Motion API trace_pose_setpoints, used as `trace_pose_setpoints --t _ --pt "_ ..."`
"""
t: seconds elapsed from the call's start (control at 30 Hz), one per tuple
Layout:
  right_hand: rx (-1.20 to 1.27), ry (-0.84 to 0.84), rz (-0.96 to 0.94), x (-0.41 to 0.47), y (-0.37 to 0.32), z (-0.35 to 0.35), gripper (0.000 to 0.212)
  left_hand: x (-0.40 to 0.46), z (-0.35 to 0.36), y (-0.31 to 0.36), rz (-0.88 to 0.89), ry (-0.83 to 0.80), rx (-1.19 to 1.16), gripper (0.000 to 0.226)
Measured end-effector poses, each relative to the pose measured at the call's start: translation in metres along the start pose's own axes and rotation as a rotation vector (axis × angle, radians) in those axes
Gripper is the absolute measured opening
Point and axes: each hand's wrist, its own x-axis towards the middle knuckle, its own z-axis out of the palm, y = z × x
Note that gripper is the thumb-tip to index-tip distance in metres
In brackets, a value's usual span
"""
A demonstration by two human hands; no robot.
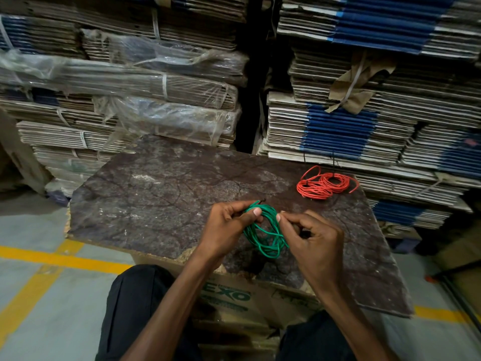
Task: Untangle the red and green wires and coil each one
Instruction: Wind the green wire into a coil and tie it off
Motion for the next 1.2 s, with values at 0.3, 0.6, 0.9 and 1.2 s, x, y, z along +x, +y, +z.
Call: trace_pose_setpoints --t 0.3,0.6,0.9,1.2 --pt "0.019 -0.002 0.026 0.0009 0.0004 0.0003 0.003 0.0004 0.0003 -0.0009 0.052 -0.031 0.071 0.015" --pt "0.008 -0.006 0.008 -0.0017 -0.0001 -0.0004 0.003 0.0004 -0.0004 -0.0016 0.027 -0.002 0.015 0.018" --pt "0.022 -0.011 0.011 -0.0020 0.0009 0.0014 0.003 0.0010 -0.0014 -0.0032 0.017 0.012 0.033 0.016" --pt "0.014 0.004 0.018 -0.0018 0.0009 0.0015 0.004 0.0016 -0.0020 -0.0043 0.017 0.015 0.035 0.014"
